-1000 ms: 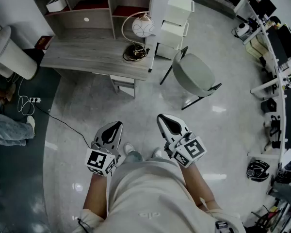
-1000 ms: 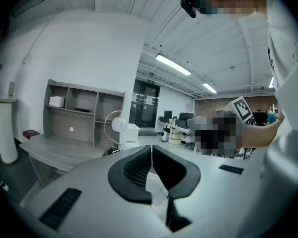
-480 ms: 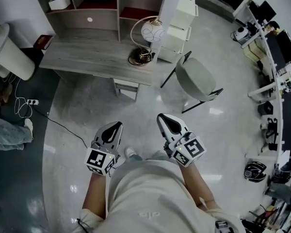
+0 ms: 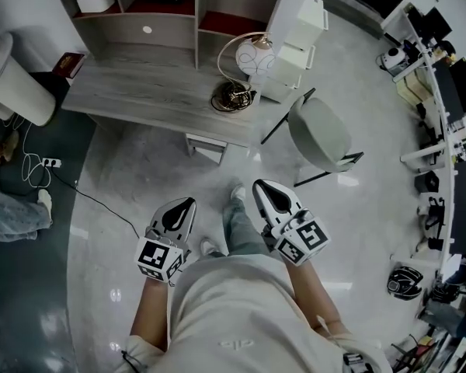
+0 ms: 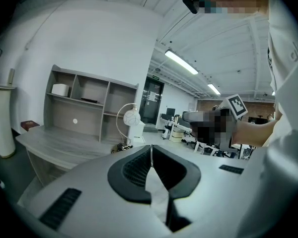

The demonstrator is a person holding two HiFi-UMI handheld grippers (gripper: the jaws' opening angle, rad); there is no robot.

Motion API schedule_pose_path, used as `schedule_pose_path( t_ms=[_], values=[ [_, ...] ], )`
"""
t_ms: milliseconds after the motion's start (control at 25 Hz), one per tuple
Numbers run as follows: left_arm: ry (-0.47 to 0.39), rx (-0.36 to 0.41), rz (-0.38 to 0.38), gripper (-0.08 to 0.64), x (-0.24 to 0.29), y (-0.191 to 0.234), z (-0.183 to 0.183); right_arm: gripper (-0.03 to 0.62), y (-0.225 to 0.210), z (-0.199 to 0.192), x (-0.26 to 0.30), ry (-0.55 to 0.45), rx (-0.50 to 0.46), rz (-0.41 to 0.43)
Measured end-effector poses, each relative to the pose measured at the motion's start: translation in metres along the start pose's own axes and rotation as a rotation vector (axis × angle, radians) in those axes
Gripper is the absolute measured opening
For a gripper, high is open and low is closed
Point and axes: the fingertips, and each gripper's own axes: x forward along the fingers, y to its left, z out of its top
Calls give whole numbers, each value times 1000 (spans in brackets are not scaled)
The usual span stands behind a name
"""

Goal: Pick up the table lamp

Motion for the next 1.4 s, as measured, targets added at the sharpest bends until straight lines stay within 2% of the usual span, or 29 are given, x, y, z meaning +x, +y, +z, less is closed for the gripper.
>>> schedule_pose_path(
  t_ms=[400, 680, 880, 1120, 1400],
  values=[
    [16, -11, 110, 17, 100, 81, 44, 34, -89, 39, 123, 12, 29, 133],
    [30, -50, 183, 17, 174, 115, 70, 37, -152, 65, 184, 27, 26, 194],
    [63, -43, 230, 17, 211, 130, 81, 86, -180, 71, 221, 38, 45, 239],
    [85, -39, 275, 17, 236, 148, 86, 111, -211, 72, 265, 40, 75, 226],
    [88, -79, 309, 17, 239, 170, 79, 158, -222, 69, 306, 60, 77, 188]
  ],
)
